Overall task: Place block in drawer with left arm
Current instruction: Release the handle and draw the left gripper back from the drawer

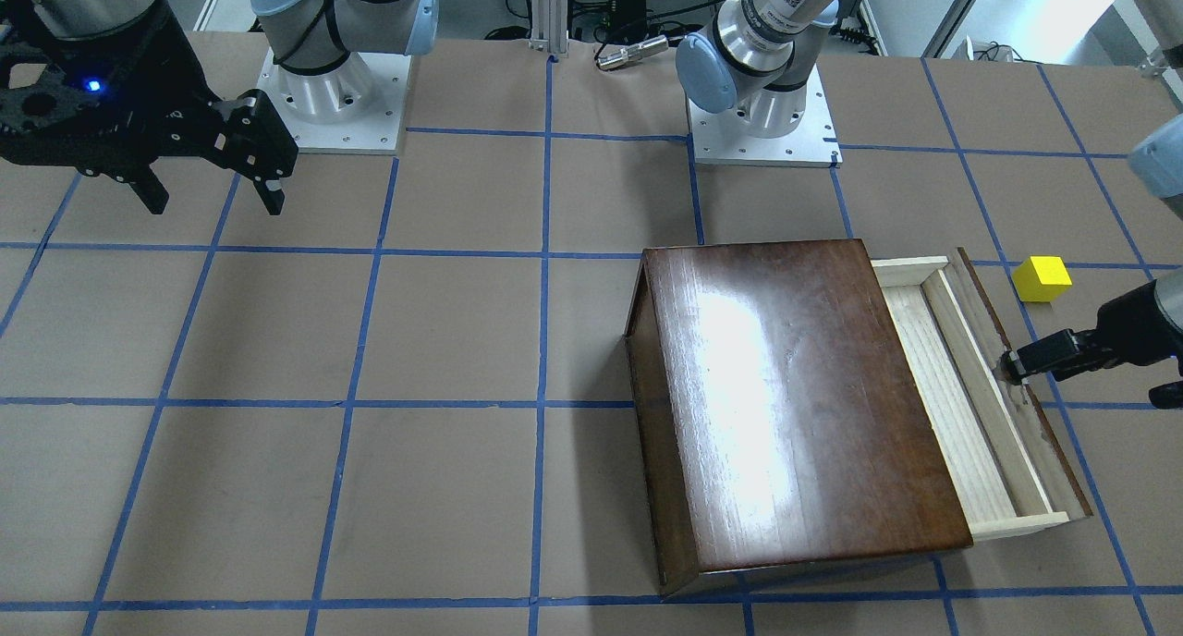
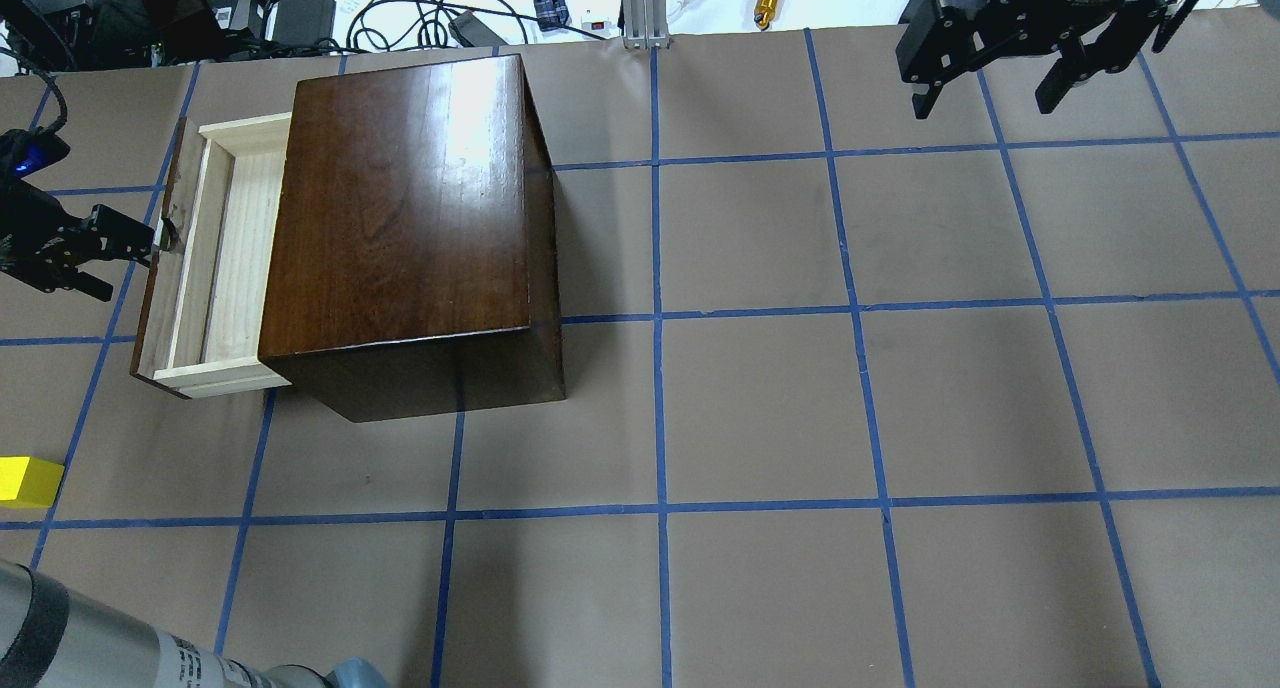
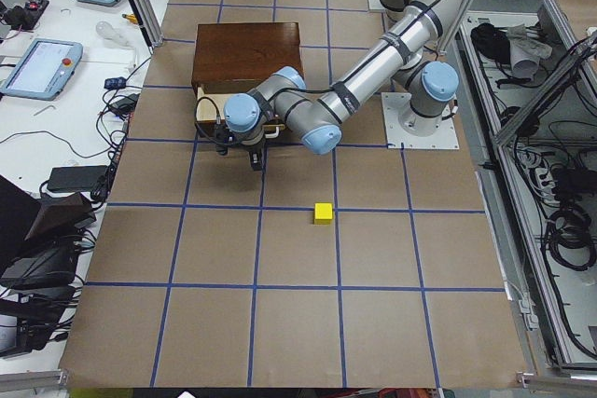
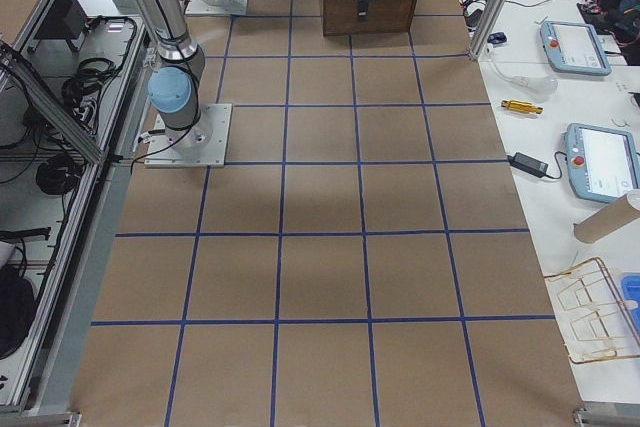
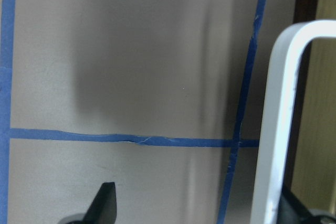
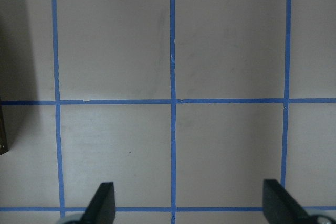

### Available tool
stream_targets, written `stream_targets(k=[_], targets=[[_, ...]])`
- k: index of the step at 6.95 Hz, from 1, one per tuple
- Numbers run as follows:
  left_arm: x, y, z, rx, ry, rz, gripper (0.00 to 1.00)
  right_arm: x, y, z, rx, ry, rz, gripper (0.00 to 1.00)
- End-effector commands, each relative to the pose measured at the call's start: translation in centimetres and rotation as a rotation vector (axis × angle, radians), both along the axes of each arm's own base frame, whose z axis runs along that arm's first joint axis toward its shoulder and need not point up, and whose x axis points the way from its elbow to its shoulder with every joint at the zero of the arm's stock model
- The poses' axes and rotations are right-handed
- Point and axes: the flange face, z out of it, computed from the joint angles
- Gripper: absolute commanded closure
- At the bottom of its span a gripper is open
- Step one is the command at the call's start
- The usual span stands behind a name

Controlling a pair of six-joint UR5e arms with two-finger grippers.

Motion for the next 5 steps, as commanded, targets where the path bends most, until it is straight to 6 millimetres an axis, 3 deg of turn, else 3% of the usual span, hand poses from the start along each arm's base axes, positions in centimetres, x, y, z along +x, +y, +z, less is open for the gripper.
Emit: stream_targets(k=[1,3,4,5], targets=[[-0.1,0.0,0.0,-0.014,0.032,0.01,0.0,-0.1,0.0,0.0,-0.001,0.001,-0.001,0.0],[0.2,0.0,0.1,-0.019,0.033,0.015,0.0,-0.1,0.0,0.0,0.001,0.001,-0.001,0.0],[0.8,0.4,1.0,-0.028,0.025,0.027,0.0,-0.1,0.0,0.0,0.001,0.001,-0.001,0.0],[1.1,0.4,3.3,-0.011,0.037,0.033,0.0,0.0,0.0,0.0,0.001,0.001,0.001,0.0]])
